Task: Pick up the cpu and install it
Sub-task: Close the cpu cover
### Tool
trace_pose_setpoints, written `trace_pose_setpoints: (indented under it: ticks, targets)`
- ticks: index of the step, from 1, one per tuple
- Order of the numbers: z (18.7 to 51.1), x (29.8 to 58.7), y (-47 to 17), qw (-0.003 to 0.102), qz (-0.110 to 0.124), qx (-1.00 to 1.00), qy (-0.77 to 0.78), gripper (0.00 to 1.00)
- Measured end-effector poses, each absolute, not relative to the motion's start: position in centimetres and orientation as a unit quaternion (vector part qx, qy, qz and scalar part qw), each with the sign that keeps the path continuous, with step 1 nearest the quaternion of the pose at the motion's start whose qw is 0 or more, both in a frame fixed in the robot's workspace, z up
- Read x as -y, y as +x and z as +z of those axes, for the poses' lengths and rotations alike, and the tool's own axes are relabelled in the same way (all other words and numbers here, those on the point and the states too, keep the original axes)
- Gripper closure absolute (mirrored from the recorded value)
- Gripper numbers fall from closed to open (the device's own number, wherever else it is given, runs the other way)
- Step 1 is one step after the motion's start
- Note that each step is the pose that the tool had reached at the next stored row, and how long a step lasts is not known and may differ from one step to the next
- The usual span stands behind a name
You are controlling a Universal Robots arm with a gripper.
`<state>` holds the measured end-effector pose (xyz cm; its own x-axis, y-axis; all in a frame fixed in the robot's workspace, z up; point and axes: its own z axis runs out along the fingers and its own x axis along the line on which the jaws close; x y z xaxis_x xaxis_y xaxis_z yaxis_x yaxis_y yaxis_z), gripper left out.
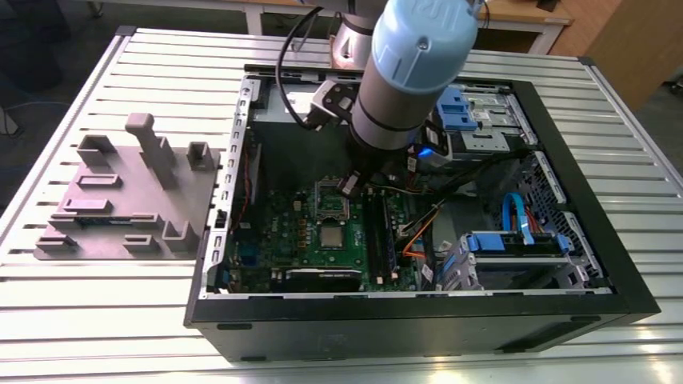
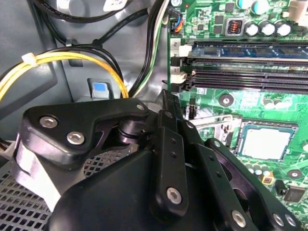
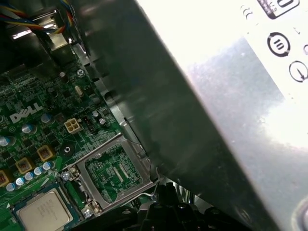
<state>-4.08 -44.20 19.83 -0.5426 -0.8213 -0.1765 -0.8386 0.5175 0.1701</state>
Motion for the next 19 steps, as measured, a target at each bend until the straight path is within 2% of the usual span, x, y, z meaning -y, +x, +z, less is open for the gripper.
trace_pose_setpoints:
  ticks: [19]
  targets:
    - [21.0,44.2,-4.3,0.029,0.106,-0.872,-0.477,0.89]
